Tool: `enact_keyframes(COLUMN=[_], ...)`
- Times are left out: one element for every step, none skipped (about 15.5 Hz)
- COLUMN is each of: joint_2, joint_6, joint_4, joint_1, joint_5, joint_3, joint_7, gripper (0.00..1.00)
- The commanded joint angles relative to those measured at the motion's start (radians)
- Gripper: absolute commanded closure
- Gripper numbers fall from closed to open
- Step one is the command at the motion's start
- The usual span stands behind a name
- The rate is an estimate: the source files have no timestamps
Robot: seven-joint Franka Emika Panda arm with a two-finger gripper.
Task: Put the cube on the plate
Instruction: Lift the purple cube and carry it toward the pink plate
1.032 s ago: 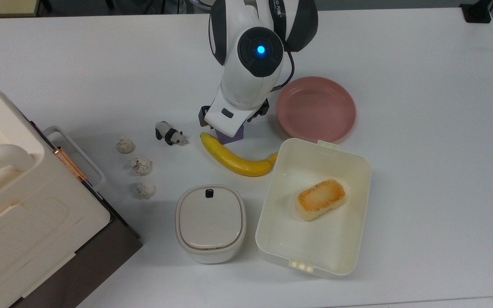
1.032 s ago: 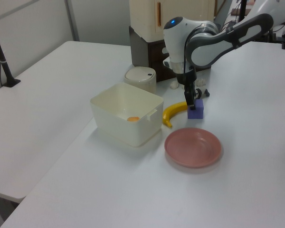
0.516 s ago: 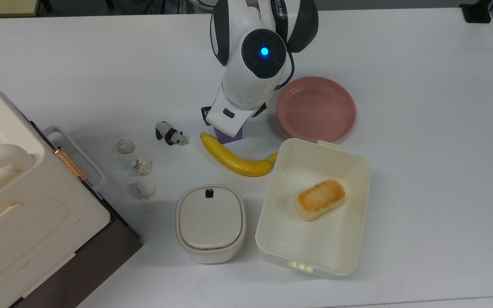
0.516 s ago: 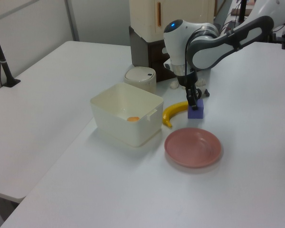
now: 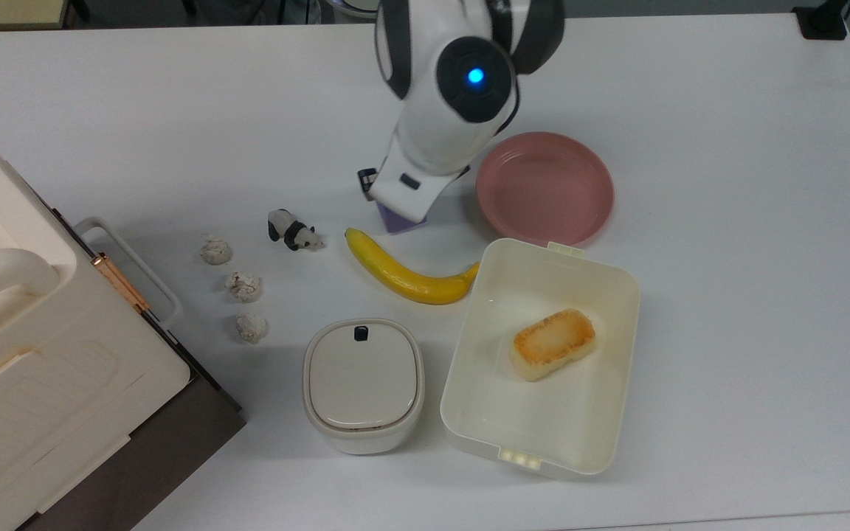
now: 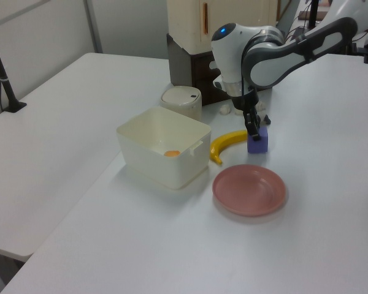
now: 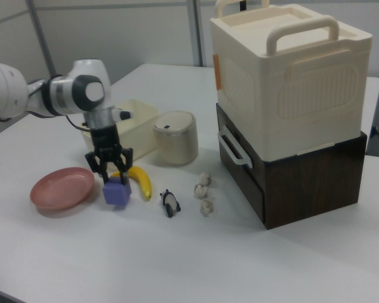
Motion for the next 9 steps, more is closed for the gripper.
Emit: enact_keyframes(joint_2=[-0.075,-0.075,-0.073,-0.073,-0.073,-0.072,-0.070,-0.066,-0.061], joint_6=[-0.048,-0.051,-0.054,-0.054,-0.054,-0.051,-0.046,-0.040,-0.036], joint_4=[-0.036,-0.023,-0.020,-0.020,-0.020,-0.019,-0.019,-0.019,-0.017], joint_1=[0.082,0.100,0.112,0.128,0.143,0.164,0.184,0.204,0.224], joint_5=[0.007,0.010,0.012,0.012,0.013,0.013,0.013,0.018,0.026], joint_3=[-0.010,-0.010,-0.010,-0.010,-0.009,-0.010,-0.009,-0.010,-0.010], joint_7=[0.020,0.036,0.055,0.072,0.089,0.111,0.138,0.170,0.207], gripper=[0.45,0.45,0.45,0.44,0.44,0.43,0.42,0.42,0.41])
